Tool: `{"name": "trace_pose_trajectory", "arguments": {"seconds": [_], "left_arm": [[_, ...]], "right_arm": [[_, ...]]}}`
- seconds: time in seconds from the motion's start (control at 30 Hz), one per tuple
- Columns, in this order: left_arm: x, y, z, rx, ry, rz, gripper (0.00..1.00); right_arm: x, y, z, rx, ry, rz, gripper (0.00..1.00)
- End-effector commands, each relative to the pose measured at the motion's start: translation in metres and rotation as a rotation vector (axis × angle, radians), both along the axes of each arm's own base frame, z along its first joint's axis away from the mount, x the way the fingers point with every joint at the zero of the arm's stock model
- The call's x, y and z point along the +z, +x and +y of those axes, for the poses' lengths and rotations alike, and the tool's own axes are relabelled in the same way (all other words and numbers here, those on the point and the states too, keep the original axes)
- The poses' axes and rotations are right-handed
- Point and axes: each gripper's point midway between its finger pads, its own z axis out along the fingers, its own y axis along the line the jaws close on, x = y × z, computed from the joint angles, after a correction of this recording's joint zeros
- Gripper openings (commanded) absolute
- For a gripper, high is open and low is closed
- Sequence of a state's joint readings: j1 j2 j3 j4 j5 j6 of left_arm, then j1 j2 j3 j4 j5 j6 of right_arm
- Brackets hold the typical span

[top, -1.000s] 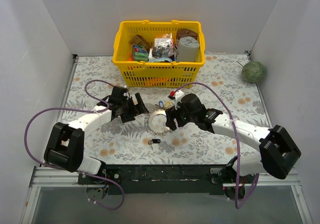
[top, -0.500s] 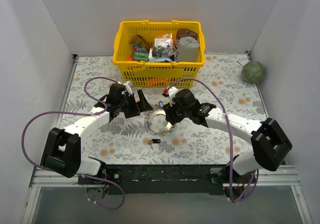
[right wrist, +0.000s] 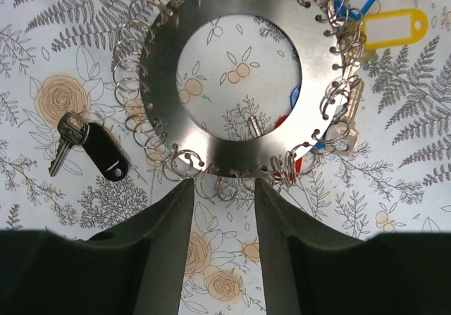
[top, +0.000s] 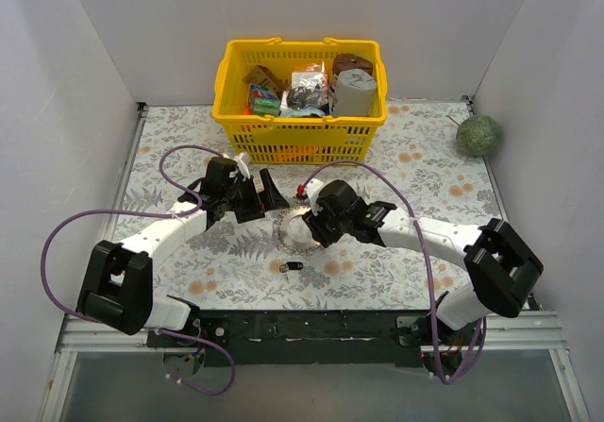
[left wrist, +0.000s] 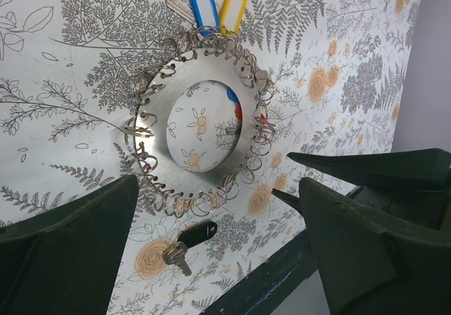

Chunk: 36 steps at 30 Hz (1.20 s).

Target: Put the keys on the keyring

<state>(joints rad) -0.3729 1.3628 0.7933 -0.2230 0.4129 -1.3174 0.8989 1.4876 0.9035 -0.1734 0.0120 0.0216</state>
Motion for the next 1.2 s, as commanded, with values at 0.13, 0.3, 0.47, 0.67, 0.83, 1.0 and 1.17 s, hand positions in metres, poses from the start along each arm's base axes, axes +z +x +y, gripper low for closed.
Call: {"name": "trace_pose_trajectory", "arguments": {"seconds": [0.13, 0.3, 0.47, 0.67, 0.83, 1.0, 1.17], "left_arm": [[0.012, 0.001, 0.0, -0.001, -0.019, -0.036, 0.98], [0.01, -0.001, 0.0, 0.003, -0.019, -0.026, 0.98], [0.009, -0.002, 0.001, 0.003, -0.018, -0.024, 0.98], [0.007, -0.003, 0.001, 0.005, -0.016, -0.018, 0.98], [0.007, -0.002, 0.001, 0.005, -0.016, -0.016, 0.98], [0.005, -0.004, 0.002, 0.004, -0.015, -0.016, 0.98], [0.005, -0.004, 0.002, 0.004, -0.014, -0.016, 0.98]], "right_arm": [[-0.027, -0.009, -0.001, 0.024, -0.069, -0.002, 0.48], [-0.037, -0.01, -0.001, 0.019, -0.1, -0.002, 0.47], [-0.046, -0.01, -0.004, 0.015, -0.13, 0.005, 0.47], [-0.043, -0.015, -0.001, 0.027, -0.111, -0.003, 0.47], [-0.028, -0.013, 0.004, 0.028, -0.083, -0.038, 0.47], [-0.01, -0.008, 0.007, 0.015, -0.063, -0.064, 0.5], [0.005, -0.004, 0.013, 0.015, -0.032, -0.082, 0.5]]}}
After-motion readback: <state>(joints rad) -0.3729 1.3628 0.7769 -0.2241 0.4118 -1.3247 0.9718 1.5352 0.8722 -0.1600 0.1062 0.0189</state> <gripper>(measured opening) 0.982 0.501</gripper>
